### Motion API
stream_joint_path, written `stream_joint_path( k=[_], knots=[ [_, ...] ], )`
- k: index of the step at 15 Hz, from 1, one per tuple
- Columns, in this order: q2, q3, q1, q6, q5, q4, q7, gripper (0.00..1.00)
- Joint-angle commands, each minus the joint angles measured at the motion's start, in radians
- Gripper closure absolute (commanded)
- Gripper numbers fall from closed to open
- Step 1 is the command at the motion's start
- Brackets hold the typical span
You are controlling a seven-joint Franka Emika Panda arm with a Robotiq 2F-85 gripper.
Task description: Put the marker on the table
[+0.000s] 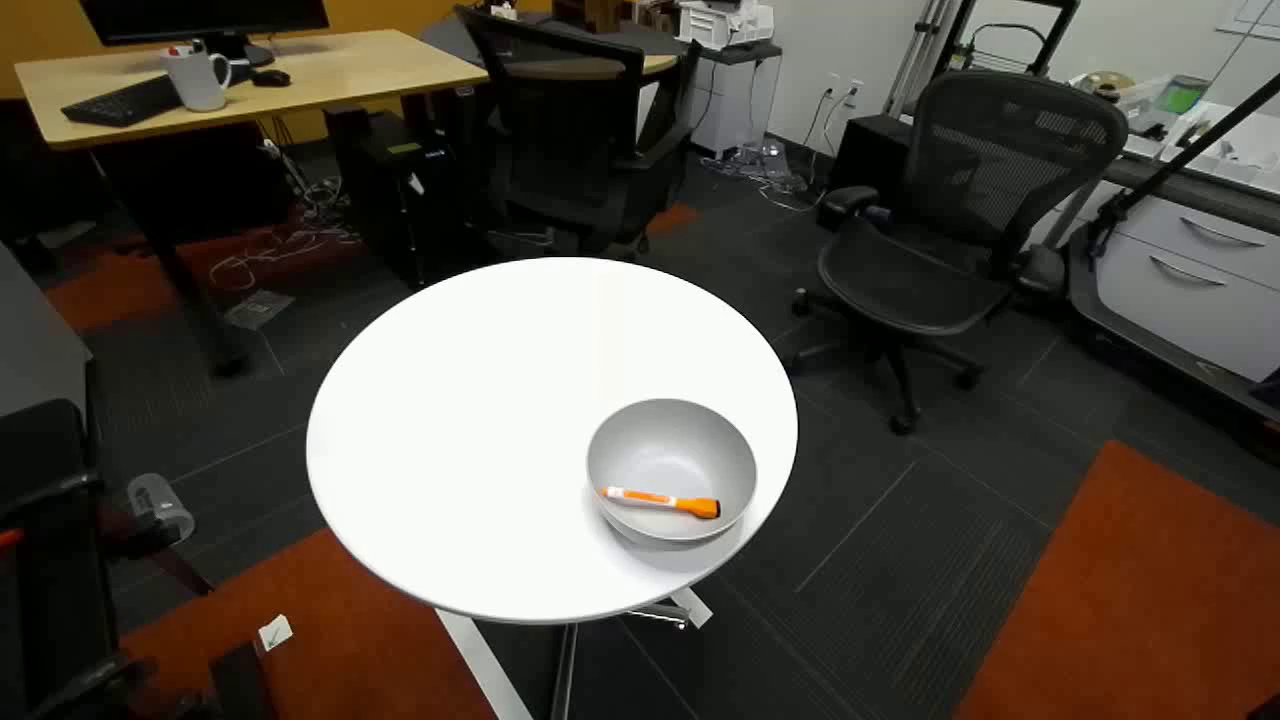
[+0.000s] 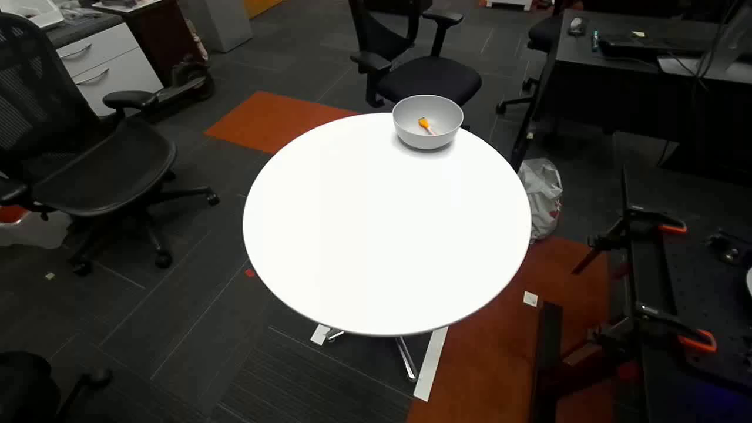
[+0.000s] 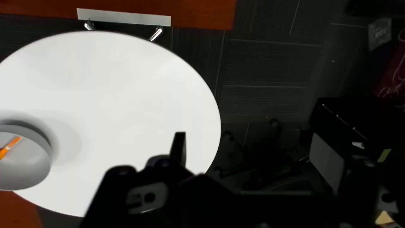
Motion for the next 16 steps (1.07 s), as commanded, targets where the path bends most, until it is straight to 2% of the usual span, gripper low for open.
stream_joint_path(
  k=[1, 6, 8, 12, 16],
  knots=[
    [0.0, 0.006, -0.009, -0.005, 0.006, 0.003, -0.005, 0.0],
    [0.0, 0.006, -0.009, -0.005, 0.006, 0.003, -0.005, 0.0],
    [0.014, -0.005, -0.034, 0.018, -0.002, 0.017, 0.004, 0.0],
    [0.038, -0.05, -0.12, 0.056, -0.023, 0.054, 0.024, 0.0],
    [0.134, -0.098, -0.223, 0.139, -0.042, 0.113, 0.046, 0.0]
  ],
)
